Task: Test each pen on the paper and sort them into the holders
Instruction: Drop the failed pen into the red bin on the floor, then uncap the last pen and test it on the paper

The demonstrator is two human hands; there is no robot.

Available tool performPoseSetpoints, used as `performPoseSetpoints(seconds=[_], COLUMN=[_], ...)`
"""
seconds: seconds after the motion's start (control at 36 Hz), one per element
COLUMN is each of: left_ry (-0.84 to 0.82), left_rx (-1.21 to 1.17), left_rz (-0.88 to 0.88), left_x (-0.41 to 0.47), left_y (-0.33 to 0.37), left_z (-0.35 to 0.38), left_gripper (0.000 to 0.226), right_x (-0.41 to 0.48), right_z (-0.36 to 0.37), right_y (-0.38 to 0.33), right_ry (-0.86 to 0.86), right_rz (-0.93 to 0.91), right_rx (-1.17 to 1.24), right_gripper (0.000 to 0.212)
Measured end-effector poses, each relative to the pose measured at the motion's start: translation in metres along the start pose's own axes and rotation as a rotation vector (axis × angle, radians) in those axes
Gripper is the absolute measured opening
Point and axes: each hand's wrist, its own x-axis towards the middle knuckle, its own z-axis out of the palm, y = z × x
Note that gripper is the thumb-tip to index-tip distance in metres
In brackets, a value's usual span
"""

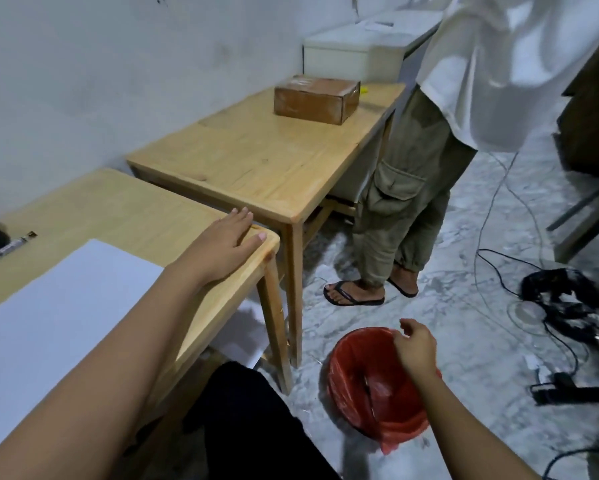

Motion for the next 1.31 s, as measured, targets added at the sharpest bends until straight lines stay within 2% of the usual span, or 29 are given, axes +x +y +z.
performPoseSetpoints(seconds=[0.08, 0.17, 0.19, 0.31, 0.44, 0.56, 0.67, 0.81, 0.94, 1.17, 1.31], left_ry=[-0.024, 0.012, 0.035, 0.119, 0.225, 0.308, 0.364, 0.432, 0.477, 0.473, 0.498], left_rx=[-0.060, -0.107, -0.134, -0.168, -0.110, -0.069, -0.080, -0.194, -0.151, -0.041, -0.001], left_rz=[-0.046, -0.095, -0.118, -0.191, -0.299, -0.418, -0.583, -0.815, -0.915, -0.996, -0.989], left_x=[-0.013, -0.031, -0.039, -0.069, -0.119, -0.169, -0.225, -0.283, -0.334, -0.355, -0.352], left_y=[0.004, 0.005, 0.005, -0.005, -0.039, -0.078, -0.115, -0.155, -0.182, -0.202, -0.205], left_z=[-0.010, -0.020, -0.025, -0.045, -0.080, -0.103, -0.117, -0.119, -0.108, -0.091, -0.088], left_gripper=[0.058, 0.036, 0.035, 0.054, 0.056, 0.056, 0.055, 0.055, 0.059, 0.060, 0.059], right_x=[-0.005, -0.015, -0.019, -0.042, -0.084, -0.125, -0.164, -0.199, -0.227, -0.242, -0.239], right_z=[-0.007, -0.012, -0.012, -0.005, 0.011, 0.044, 0.086, 0.154, 0.221, 0.283, 0.296], right_y=[-0.021, -0.053, -0.066, -0.126, -0.214, -0.277, -0.326, -0.369, -0.404, -0.425, -0.424], right_ry=[0.009, 0.004, -0.008, -0.048, -0.220, -0.265, -0.449, -0.627, -0.750, -0.781, -0.741], right_rz=[-0.053, -0.150, -0.180, -0.340, -0.575, -0.733, -0.846, -0.957, -1.061, -1.375, -1.479], right_rx=[0.036, 0.046, 0.059, 0.120, 0.227, 0.284, 0.333, 0.250, 0.137, -0.138, -0.188], right_gripper=[0.033, 0.024, 0.023, 0.014, 0.009, 0.006, 0.005, 0.010, 0.019, 0.030, 0.023])
